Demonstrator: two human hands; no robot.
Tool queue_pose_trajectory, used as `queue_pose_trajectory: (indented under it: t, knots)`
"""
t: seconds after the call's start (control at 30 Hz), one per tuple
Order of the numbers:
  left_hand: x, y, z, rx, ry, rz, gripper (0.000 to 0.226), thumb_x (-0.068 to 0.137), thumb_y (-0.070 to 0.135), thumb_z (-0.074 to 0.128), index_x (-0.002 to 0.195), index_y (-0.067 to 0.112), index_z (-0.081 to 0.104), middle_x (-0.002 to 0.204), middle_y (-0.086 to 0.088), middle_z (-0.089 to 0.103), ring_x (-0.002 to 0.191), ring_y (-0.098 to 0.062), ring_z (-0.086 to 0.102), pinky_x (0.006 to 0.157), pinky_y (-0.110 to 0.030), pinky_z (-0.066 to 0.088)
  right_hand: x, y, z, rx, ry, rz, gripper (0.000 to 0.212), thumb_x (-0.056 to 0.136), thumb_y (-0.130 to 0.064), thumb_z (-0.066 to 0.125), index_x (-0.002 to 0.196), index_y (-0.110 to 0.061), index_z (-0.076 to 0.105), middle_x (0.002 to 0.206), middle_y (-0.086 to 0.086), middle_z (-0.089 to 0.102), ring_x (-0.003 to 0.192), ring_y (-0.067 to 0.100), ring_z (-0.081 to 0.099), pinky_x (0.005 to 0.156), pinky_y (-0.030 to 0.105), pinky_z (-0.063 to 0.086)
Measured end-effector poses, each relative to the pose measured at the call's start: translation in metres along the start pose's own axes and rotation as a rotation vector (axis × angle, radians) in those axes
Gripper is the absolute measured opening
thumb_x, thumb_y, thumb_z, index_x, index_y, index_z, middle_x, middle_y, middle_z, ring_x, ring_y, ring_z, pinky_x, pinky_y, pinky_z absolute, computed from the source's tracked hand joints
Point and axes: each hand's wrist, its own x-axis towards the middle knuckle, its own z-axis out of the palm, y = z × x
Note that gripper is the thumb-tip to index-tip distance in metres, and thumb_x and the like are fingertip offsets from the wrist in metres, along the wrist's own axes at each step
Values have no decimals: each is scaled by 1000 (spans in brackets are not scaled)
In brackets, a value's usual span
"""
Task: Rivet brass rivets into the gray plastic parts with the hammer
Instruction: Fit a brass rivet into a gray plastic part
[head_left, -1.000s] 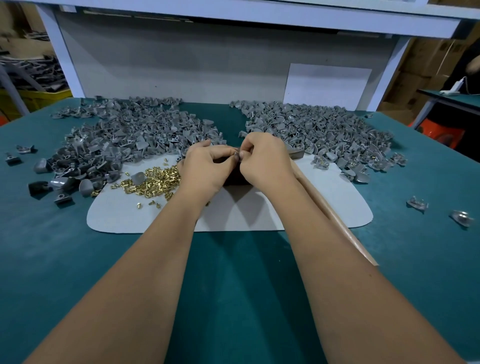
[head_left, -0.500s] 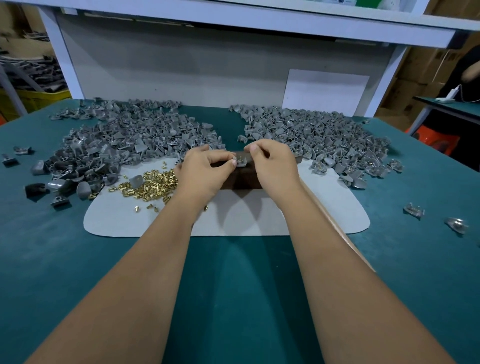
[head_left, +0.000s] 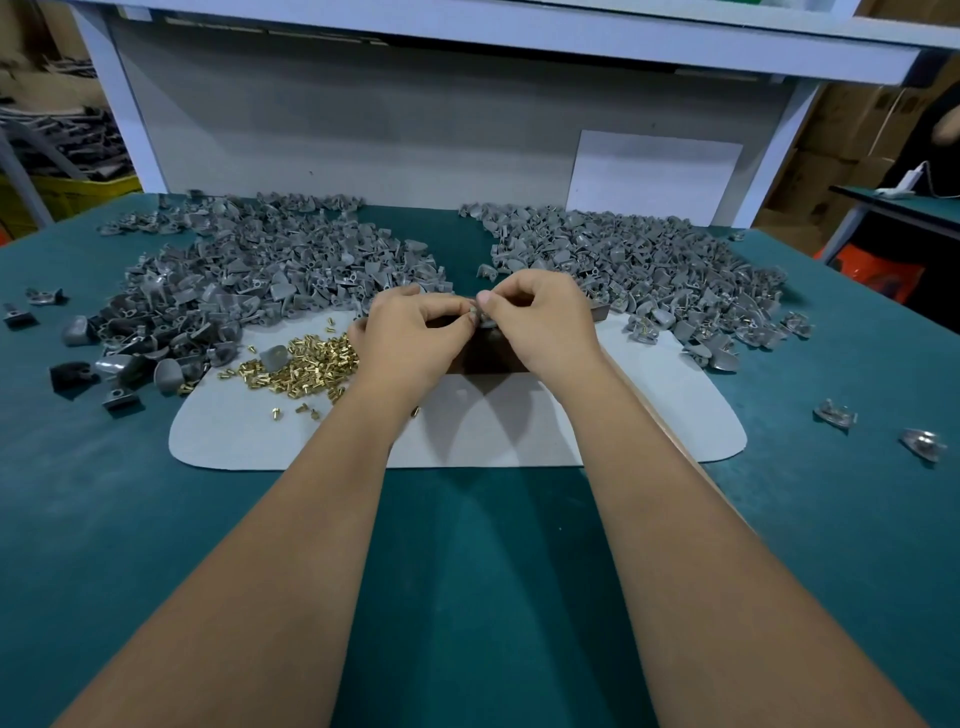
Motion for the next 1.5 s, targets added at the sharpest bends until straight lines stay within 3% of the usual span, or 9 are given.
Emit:
queue_pose_trajectory:
  t: [0.1, 0.23, 0.37, 0.53, 0.67, 1.0, 1.13, 1.3, 1.5]
  knots:
    - [-1, 2, 0, 54, 13, 11, 12, 90, 36, 66, 94, 42, 75, 89, 34, 56, 135, -10, 38, 95, -34, 11, 1, 2, 4, -81, 22, -18, 12, 83, -20, 68, 71, -21, 65, 71, -10, 61, 75, 11, 58, 69, 26, 44]
    - [-1, 2, 1, 73, 25, 17, 14, 90, 36, 65, 97, 43, 75, 89, 29, 58, 132, -13, 41, 101, -36, 15, -1, 3, 8, -122, 48, -64, 10, 85, -15, 66, 75, -15, 65, 80, -4, 61, 76, 11, 53, 64, 20, 33]
    - [-2, 3, -1, 55, 16, 16, 15, 90, 37, 65, 94, 49, 72, 91, 25, 63, 127, -16, 47, 110, -49, 24, -4, 2, 8, -120, 46, -49, 9, 87, -15, 64, 78, -15, 65, 82, -2, 64, 77, 13, 55, 68, 25, 38]
    - [-2, 3, 1, 72, 21, -8, 13, 91, 39, 64, 95, 44, 75, 94, 23, 65, 129, -13, 44, 101, -36, 17, -5, 0, 8, -194, 69, -70, 11, 87, -17, 63, 76, -18, 63, 81, -4, 62, 77, 15, 55, 69, 28, 43]
    - [-2, 3, 1, 82, 19, -9, 13, 90, 39, 64, 94, 46, 74, 93, 24, 63, 127, -14, 45, 102, -41, 20, -7, 1, 11, -269, 86, -102, 12, 88, -19, 62, 76, -18, 61, 88, -2, 62, 84, 18, 55, 71, 32, 45]
    - [0, 1, 0, -49, -18, -43, 11, 91, 35, 66, 88, 45, 71, 118, 17, 67, 136, -8, 37, 105, -38, 12, -13, 5, 3, 252, 130, 58, 26, 98, -23, 46, 87, -23, 69, 97, -3, 69, 97, 12, 61, 91, 35, 48]
    - [2, 0, 1, -102, -40, -40, 12, 92, 31, 66, 90, 41, 72, 118, 12, 68, 133, -14, 44, 117, -47, 19, -12, 6, 3, 279, 126, 68, 26, 98, -22, 47, 87, -21, 70, 92, -6, 69, 94, 10, 62, 88, 31, 49]
    - [2, -2, 1, -179, -61, -58, 11, 92, 28, 67, 94, 36, 75, 114, 11, 70, 129, -20, 50, 113, -50, 33, -11, 5, 5, 157, 88, 6, 21, 94, -19, 53, 86, -15, 72, 88, -4, 69, 86, 9, 60, 77, 24, 45]
    - [0, 0, 1, -41, -15, -19, 13, 92, 34, 65, 99, 36, 76, 112, 15, 69, 128, -17, 48, 110, -55, 27, -10, 5, 5, 47, 80, -24, 11, 87, -18, 63, 86, -14, 74, 87, -2, 69, 84, 10, 60, 75, 25, 46]
